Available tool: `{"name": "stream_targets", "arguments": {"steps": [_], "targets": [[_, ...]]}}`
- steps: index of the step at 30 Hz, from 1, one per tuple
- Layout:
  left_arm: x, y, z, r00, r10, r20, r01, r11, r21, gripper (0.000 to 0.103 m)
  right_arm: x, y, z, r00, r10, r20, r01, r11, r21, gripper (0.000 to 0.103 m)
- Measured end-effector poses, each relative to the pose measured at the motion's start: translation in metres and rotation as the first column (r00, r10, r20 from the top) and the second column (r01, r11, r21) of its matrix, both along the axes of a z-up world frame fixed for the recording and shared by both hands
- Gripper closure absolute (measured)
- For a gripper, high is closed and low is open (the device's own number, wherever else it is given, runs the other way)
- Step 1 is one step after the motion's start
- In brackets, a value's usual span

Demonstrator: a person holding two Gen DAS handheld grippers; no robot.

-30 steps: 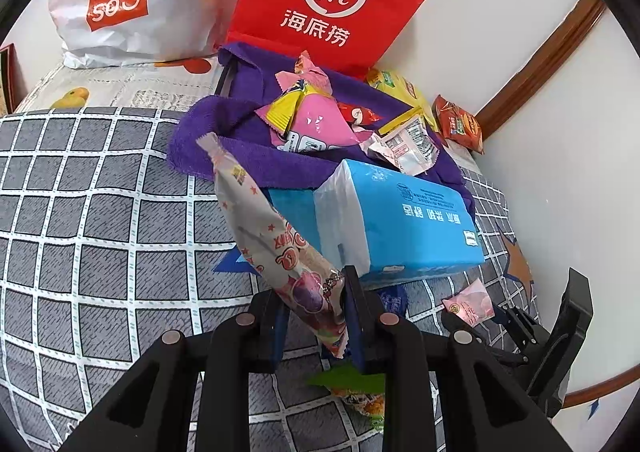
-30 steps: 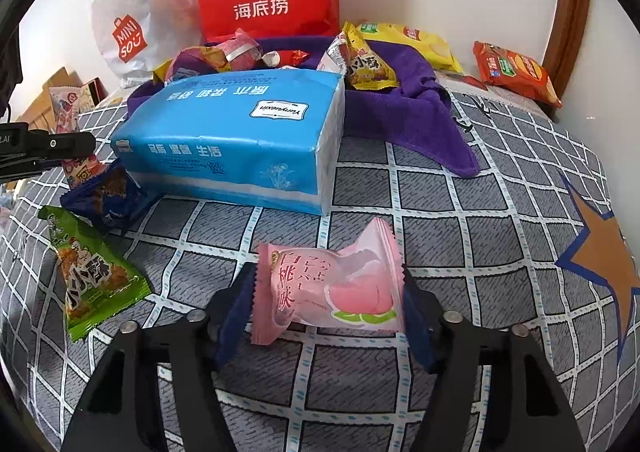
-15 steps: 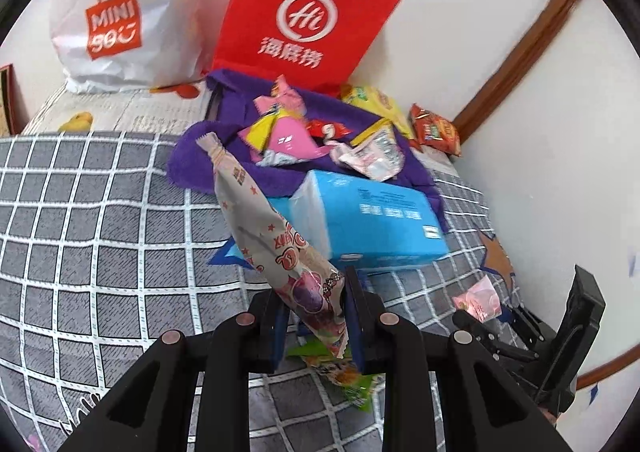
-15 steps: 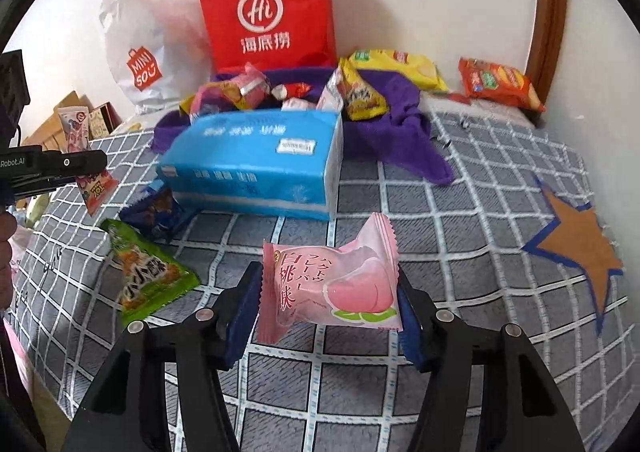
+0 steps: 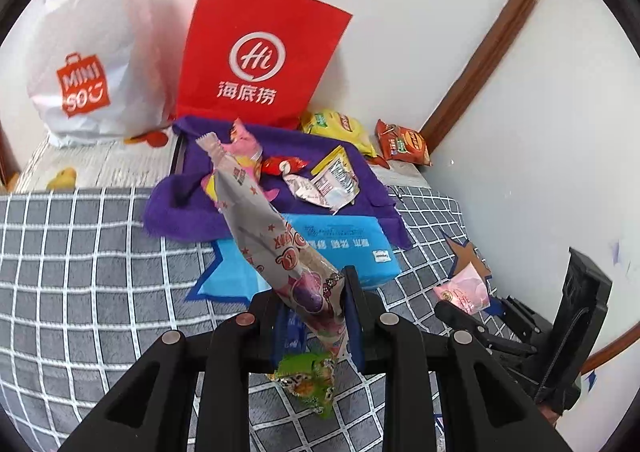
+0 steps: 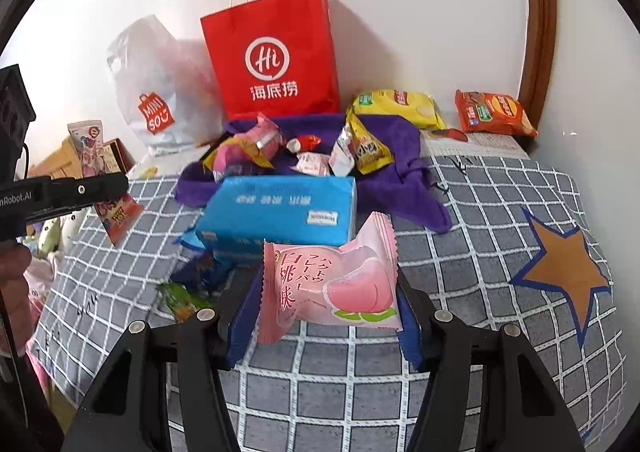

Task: Organize snacks
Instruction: 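Carry the pink peach packet and striped wrapper over the purple cloth with both grippers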

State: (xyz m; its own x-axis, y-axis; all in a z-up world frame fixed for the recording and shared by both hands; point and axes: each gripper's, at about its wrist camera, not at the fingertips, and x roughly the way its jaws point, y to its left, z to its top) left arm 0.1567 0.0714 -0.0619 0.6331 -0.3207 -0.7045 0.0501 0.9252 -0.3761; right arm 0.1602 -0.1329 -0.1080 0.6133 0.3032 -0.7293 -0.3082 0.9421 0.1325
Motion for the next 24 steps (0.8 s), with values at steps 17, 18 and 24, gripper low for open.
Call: {"name": "stream_targets", "arguments": {"steps": [17, 18, 24], "targets": [[0.056, 0.0, 0.03, 0.999, -0.034, 0.029, 0.033, 0.999, 0.034, 0.08, 0.061, 0.018, 0.041, 0.998, -0.026, 0.049, 0.027, 1.0, -0.016, 0.044], [0.059, 0.0, 0.031, 0.999, -0.032, 0.031, 0.031, 0.999, 0.035, 0.079, 0.066, 0.018, 0.041, 0.998, -0.028, 0.048, 0.028, 0.999, -0.016, 0.044], [0.082, 0.003, 0.031, 0.999, -0.026, 0.033, 0.025, 0.999, 0.034, 0.08, 0.097, 0.02, 0.044, 0.998, -0.046, 0.042, 0.047, 0.999, -0.014, 0.044]]}}
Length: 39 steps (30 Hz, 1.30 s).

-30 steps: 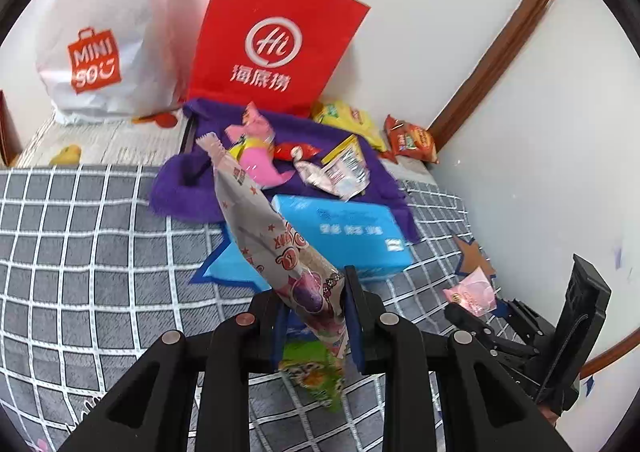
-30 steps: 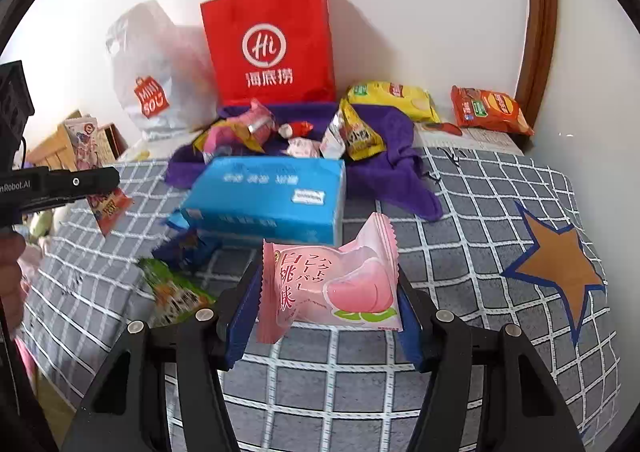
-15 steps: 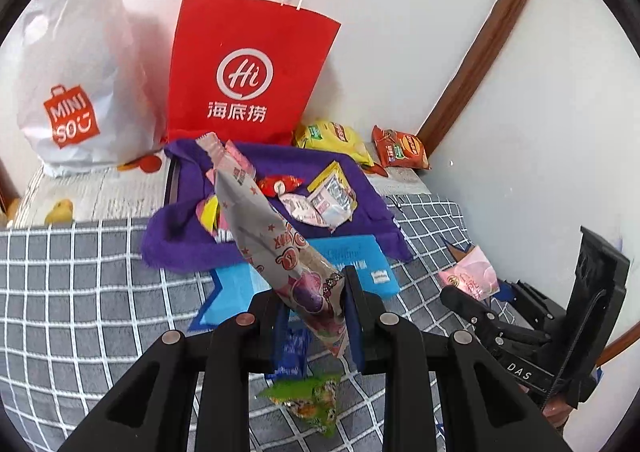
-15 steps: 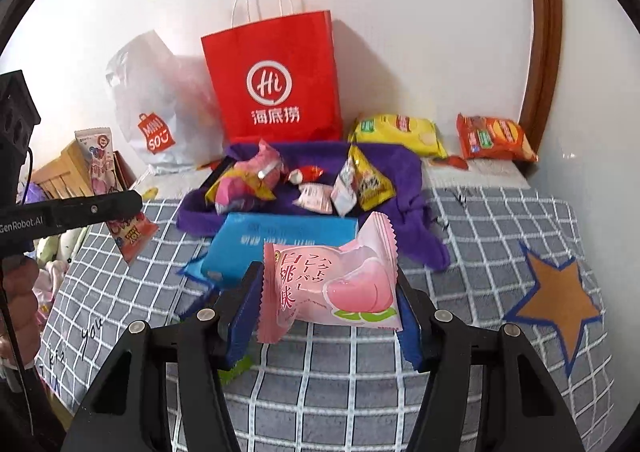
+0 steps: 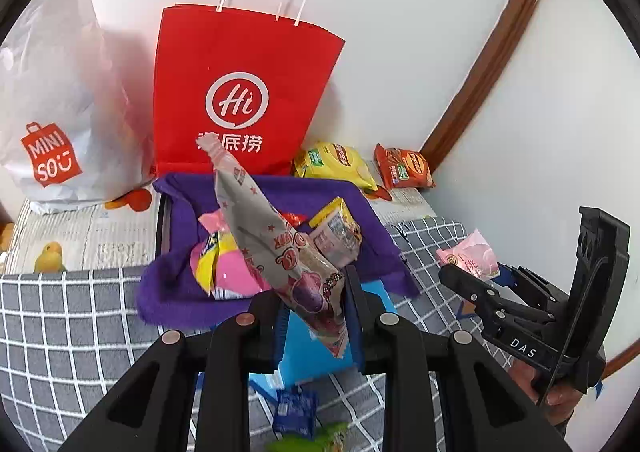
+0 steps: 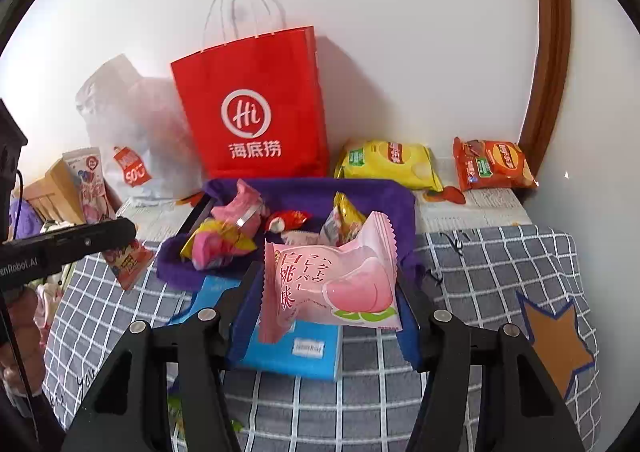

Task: Organize snacks
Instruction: 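Carry the pink peach packet and striped wrapper over the purple cloth with both grippers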

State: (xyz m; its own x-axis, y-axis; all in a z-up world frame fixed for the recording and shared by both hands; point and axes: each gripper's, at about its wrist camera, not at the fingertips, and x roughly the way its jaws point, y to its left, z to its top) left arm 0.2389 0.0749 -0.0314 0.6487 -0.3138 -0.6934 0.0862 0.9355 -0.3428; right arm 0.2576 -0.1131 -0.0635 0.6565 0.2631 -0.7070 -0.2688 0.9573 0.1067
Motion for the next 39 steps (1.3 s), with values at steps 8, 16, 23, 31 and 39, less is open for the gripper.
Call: {"name": "stream_targets", "arguments": {"steps": [8, 16, 23, 31, 39], "targets": [[0.04, 0.001, 0.004, 1.0, 0.0, -0.003, 0.0, 1.0, 0.017, 0.08, 0.046, 0.009, 0.005, 1.0, -0.002, -0.009, 0.002, 1.0, -0.001, 0.044], [0.089, 0.007, 0.001, 0.999, 0.052, -0.008, -0.051, 0.997, 0.051, 0.079, 0.089, 0.026, 0.005, 1.0, 0.007, -0.007, -0.007, 1.0, 0.008, 0.044], [0.108, 0.019, -0.023, 0.996, 0.083, -0.037, -0.082, 0.996, 0.034, 0.08, 0.117, 0.036, -0.006, 0.999, 0.025, -0.028, -0.025, 1.0, -0.009, 0.045], [0.115, 0.024, -0.036, 0.994, 0.079, -0.071, -0.077, 0.996, 0.038, 0.08, 0.138, 0.032, -0.022, 0.999, 0.031, -0.029, -0.031, 0.999, 0.014, 0.045], [0.12, 0.027, -0.045, 0.991, 0.091, -0.098, -0.089, 0.996, 0.028, 0.08, 0.148, 0.026, -0.039, 0.997, 0.038, -0.07, -0.039, 0.999, -0.015, 0.045]]}}
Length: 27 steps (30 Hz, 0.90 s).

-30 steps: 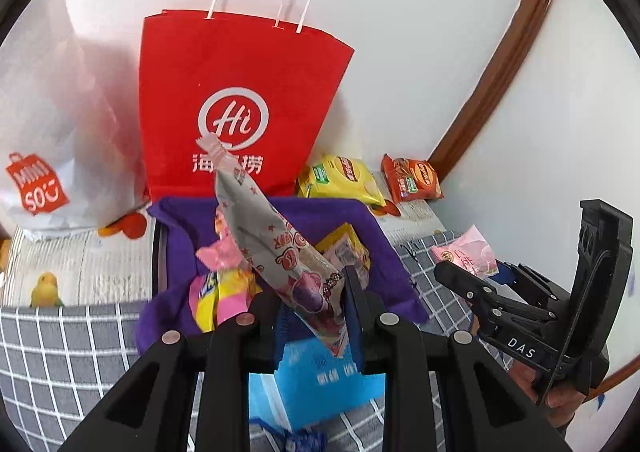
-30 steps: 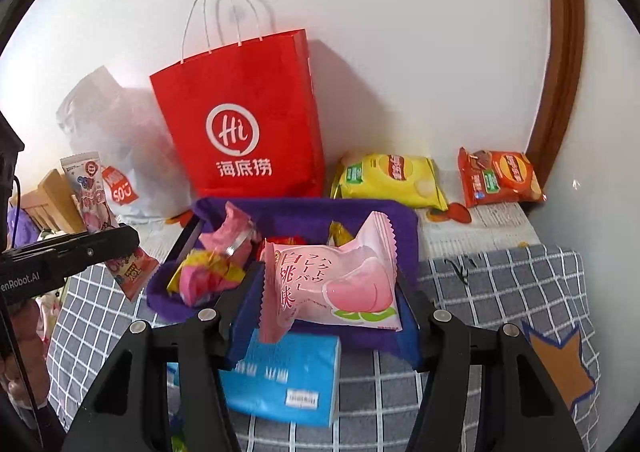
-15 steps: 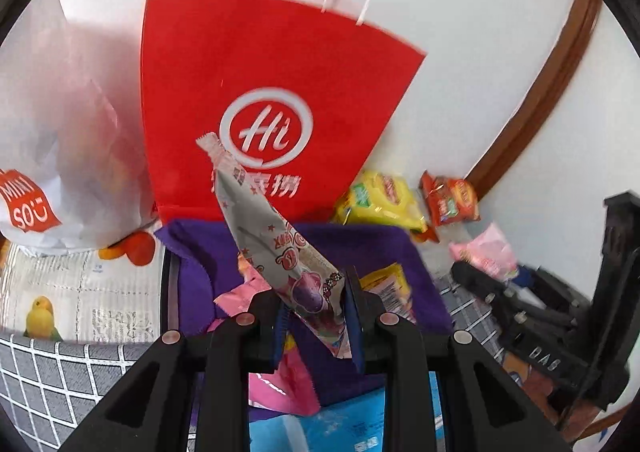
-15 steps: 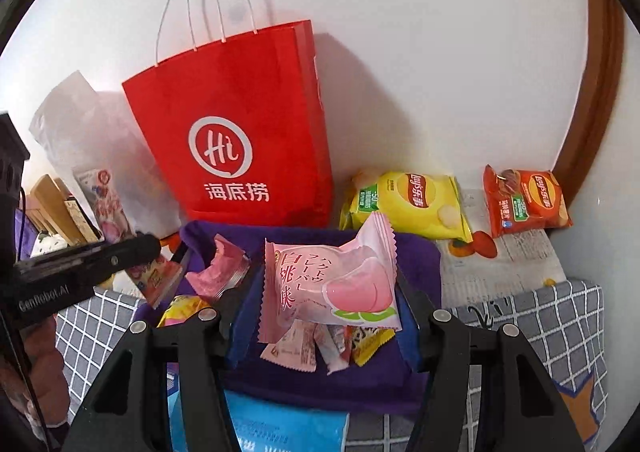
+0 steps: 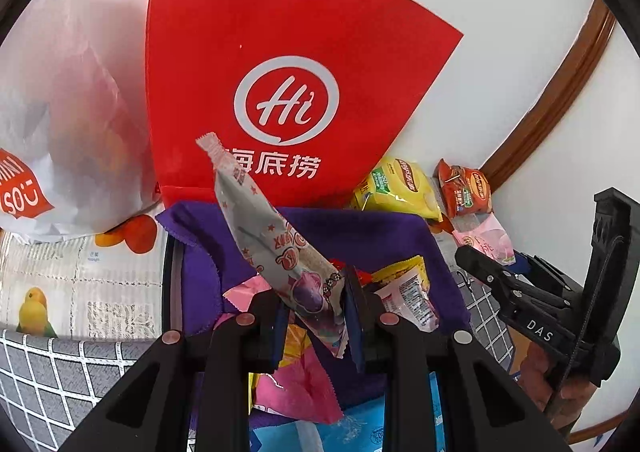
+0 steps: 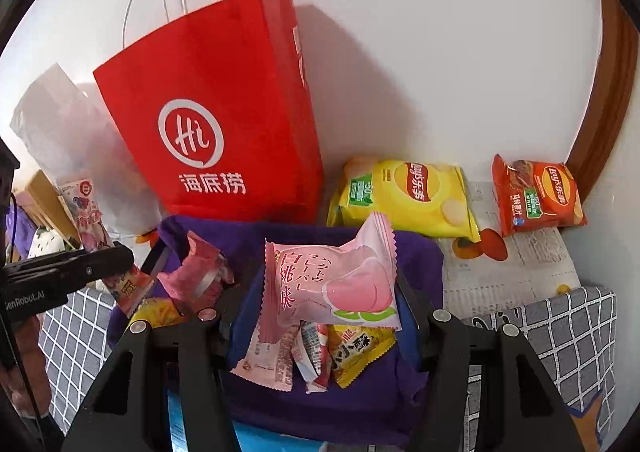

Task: Organize snacks
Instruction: 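Carry the pink peach packet and striped wrapper over the purple cloth with both grippers, then lower both grippers and open them to drop the packets onto the cloth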

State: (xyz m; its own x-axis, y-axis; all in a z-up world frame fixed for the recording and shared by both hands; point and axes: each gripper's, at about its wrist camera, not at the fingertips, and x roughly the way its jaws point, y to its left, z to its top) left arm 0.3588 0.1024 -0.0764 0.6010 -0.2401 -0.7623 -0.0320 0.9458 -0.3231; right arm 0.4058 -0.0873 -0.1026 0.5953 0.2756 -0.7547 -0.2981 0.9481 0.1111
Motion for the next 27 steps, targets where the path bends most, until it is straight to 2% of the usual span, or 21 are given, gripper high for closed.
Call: {"name": "stream_targets", "arguments": {"steps": [7, 18, 27], "targets": [[0.002, -0.004, -0.003, 1.0, -0.013, -0.007, 0.013, 1.0, -0.001, 0.079, 0.002, 0.004, -0.009, 0.999, 0.023, -0.032, -0.024, 0.999, -0.039, 0.045], [-0.001, 0.005, -0.001, 1.0, 0.0, -0.002, 0.0, 0.999, -0.039, 0.079, 0.005, 0.004, -0.016, 0.998, 0.02, -0.056, -0.022, 0.999, -0.044, 0.045], [0.004, -0.002, -0.012, 0.999, -0.015, -0.044, 0.013, 0.999, -0.033, 0.079, 0.002, 0.019, -0.03, 0.992, 0.069, -0.102, -0.078, 0.994, -0.082, 0.045]]}}
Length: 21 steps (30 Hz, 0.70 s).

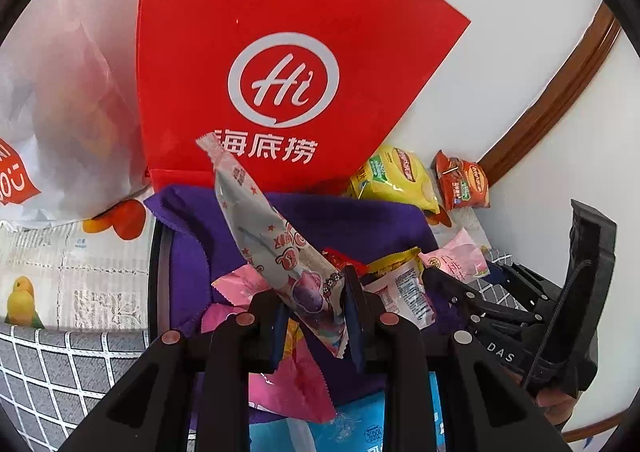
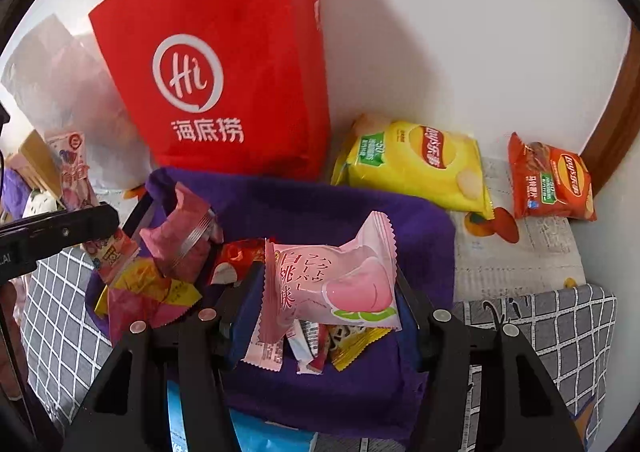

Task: Organize snacks
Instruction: 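Lower both grippers and open them to drop the packets onto the cloth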

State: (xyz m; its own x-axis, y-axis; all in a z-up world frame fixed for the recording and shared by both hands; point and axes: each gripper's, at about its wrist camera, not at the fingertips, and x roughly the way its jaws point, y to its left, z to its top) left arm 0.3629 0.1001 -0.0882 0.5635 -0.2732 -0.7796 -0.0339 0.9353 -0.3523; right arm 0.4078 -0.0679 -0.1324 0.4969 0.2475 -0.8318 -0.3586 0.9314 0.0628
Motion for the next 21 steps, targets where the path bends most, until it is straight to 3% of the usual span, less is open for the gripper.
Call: {"name": "stream_targets", "arguments": {"steps": [21], "targets": [[0.011, -0.016, -0.023, 0.998, -0.022, -0.056, 0.022, 1.0, 0.012, 0.079, -0.003, 0.013, -0.011, 0.999, 0.048, -0.01, -0.048, 0.994, -0.094, 0.039]]}}
